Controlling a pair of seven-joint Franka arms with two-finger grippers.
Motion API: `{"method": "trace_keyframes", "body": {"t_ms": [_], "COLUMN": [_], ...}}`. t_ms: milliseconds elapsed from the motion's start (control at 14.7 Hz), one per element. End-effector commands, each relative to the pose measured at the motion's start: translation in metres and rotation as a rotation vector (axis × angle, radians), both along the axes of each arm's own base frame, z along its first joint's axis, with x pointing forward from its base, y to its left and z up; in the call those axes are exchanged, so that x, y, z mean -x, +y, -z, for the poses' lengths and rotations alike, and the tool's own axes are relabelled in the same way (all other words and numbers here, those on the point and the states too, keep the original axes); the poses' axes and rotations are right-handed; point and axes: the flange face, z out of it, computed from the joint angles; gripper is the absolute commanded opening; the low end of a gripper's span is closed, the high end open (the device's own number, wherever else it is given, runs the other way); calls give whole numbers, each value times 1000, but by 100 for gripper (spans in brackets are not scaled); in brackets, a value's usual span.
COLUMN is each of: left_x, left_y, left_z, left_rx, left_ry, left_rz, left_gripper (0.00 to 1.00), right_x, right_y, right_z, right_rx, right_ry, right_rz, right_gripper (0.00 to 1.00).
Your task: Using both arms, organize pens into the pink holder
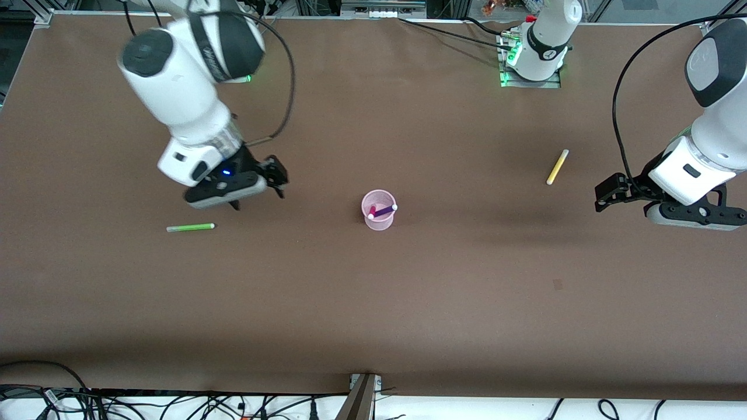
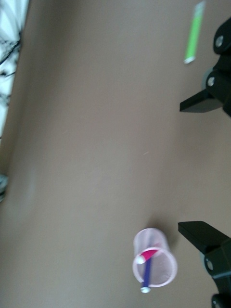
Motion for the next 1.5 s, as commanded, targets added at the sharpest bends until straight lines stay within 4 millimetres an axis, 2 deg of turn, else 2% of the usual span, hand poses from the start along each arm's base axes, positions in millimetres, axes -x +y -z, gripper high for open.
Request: {"method": "trace_keyframes", "body": {"t_ms": [0,136,205,409,546,682,819,1024,1433], "left_x": [8,17,19,19,20,18,18,18,17], "left_y": [7,5,5,7,9,8,9,7,6], "left_z": [-10,-14,-17,-18,-19,-23,-23,-24,-25], "left_rx": [-40,-45,-46,-47,-50,-42,-45,-44,-41], "left_ry": [39,81,79,82,79,70,70,66,65], "left_rz": [10,19,21,107,167,153,151,153,152], "left_gripper": [100,100,100,100,100,100,100,100,100], "right_x": [18,20,24,28,30,30,31,30,26], "right_y": [-37,-76,-87,-143,-171,-194,-203,-207,-213], "right_z": [-24,-37,-43,-59,-61,-64,-66,-78,-88], "right_rx": [-9,-8,-6,-9,-3,7,13,28,65], "right_ry": [81,125,144,194,230,234,238,223,202], "right_rz": [57,107,114,180,217,209,196,196,198], "right_gripper": [100,100,100,100,100,100,100,100,100]}}
